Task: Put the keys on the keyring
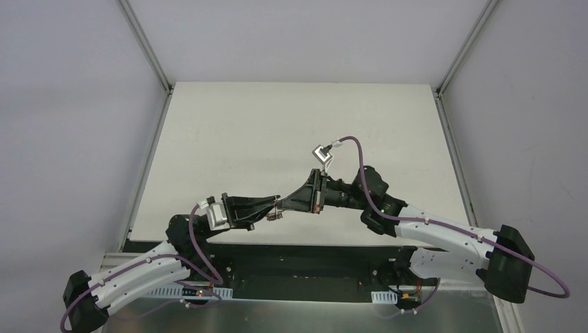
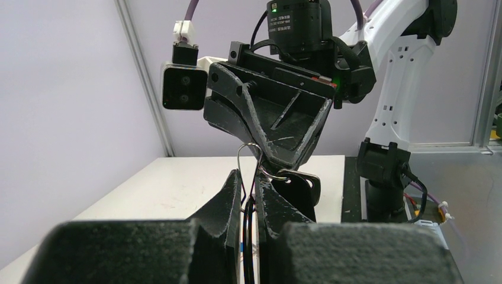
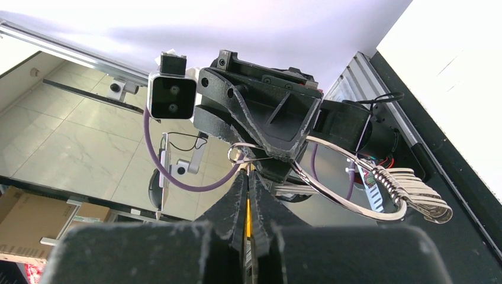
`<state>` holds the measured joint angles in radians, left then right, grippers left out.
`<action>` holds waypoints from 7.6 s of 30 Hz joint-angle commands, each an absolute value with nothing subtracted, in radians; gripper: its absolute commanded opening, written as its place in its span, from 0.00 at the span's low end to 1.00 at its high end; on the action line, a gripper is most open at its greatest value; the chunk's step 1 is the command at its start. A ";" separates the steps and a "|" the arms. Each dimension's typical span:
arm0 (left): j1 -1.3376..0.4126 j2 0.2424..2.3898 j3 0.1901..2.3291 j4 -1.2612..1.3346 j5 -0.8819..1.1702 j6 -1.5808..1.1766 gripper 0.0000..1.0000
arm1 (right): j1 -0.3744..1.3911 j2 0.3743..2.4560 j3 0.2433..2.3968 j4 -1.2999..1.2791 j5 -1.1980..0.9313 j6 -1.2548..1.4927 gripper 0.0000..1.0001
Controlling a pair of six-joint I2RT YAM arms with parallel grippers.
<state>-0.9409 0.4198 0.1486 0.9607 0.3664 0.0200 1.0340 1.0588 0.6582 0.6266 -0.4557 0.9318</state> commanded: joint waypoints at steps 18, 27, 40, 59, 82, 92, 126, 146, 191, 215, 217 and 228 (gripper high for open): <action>-0.947 0.404 0.143 1.050 0.406 0.043 0.00 | 1.006 1.096 0.638 0.716 -0.385 1.039 0.00; -0.950 0.391 0.142 1.043 0.401 0.048 0.00 | 1.003 1.098 0.625 0.716 -0.382 1.056 0.00; -0.953 0.388 0.140 1.040 0.395 0.056 0.00 | 1.004 1.133 0.628 0.739 -0.399 1.085 0.00; -0.960 0.362 0.140 1.022 0.377 0.069 0.00 | 1.002 1.151 0.621 0.750 -0.406 1.110 0.00; -0.966 0.334 0.140 1.013 0.393 0.070 0.00 | 1.014 1.183 0.626 0.764 -0.393 1.127 0.00; -0.972 0.329 0.139 1.019 0.437 0.077 0.00 | 0.993 1.205 0.601 0.809 -0.383 1.191 0.00; -1.004 0.355 0.181 0.953 0.608 0.080 0.00 | 0.930 1.287 0.631 1.030 -0.442 1.350 0.00; -1.023 0.376 0.187 0.839 0.498 0.191 0.00 | 0.930 1.254 0.700 0.799 -0.319 1.352 0.00; -1.034 0.375 0.200 0.740 0.307 0.217 0.00 | 0.852 1.000 0.911 0.213 -0.399 0.733 0.00; -1.034 0.486 0.254 0.678 -0.072 0.196 0.00 | 0.899 0.972 0.979 -0.368 -0.335 0.118 0.00; -1.034 0.497 0.252 0.691 -0.108 0.193 0.00 | 0.898 1.001 0.975 -0.384 -0.285 0.108 0.00; -1.034 0.537 0.218 0.769 -0.223 0.205 0.00 | 0.932 1.062 0.913 -0.336 -0.032 0.070 0.00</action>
<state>-1.0286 0.5243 0.2089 0.6685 -0.1642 0.2012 0.9211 1.0615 0.9207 -0.3779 -0.1539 0.1108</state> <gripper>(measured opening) 0.036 0.004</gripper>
